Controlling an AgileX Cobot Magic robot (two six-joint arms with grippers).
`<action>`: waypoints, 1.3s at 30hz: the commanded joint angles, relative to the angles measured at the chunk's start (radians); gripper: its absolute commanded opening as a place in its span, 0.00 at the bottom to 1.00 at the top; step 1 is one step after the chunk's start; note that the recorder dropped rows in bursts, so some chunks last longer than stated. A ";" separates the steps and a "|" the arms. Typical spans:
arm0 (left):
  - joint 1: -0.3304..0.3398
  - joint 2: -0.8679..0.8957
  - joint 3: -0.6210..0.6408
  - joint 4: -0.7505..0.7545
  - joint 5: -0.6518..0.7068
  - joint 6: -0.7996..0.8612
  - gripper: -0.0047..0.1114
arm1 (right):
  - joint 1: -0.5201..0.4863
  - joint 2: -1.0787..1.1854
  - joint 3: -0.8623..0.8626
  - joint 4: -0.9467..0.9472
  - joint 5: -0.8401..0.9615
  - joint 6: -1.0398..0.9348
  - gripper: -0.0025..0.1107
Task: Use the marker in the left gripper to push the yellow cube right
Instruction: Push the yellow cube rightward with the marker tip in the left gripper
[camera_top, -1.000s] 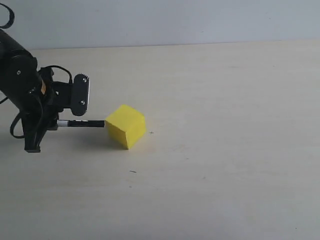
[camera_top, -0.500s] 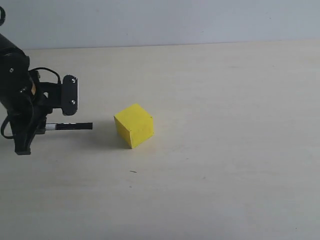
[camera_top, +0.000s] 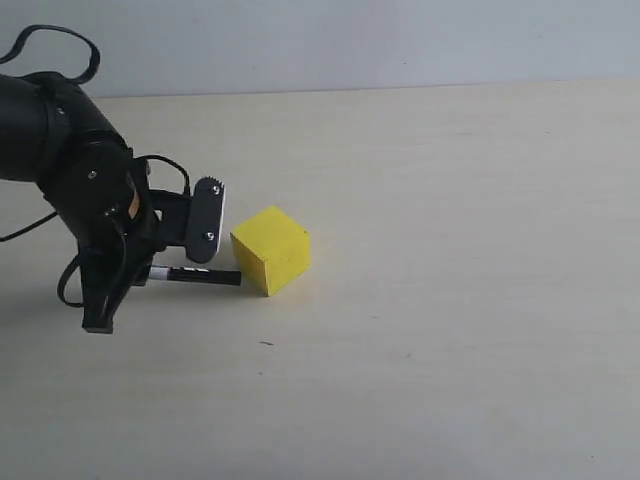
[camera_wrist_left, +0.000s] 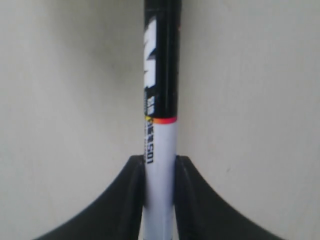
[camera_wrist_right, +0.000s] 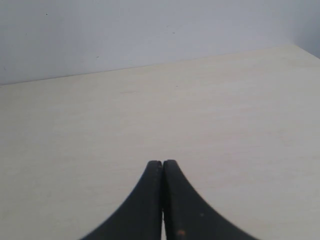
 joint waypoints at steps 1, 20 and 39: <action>0.055 -0.025 -0.007 0.038 0.024 -0.066 0.04 | -0.004 -0.006 0.004 0.000 -0.005 0.000 0.02; -0.088 0.016 -0.047 0.102 0.074 -0.176 0.04 | -0.004 -0.006 0.004 0.000 -0.005 0.000 0.02; -0.138 0.075 -0.102 0.012 -0.086 -0.185 0.04 | -0.004 -0.006 0.004 0.000 -0.002 0.000 0.02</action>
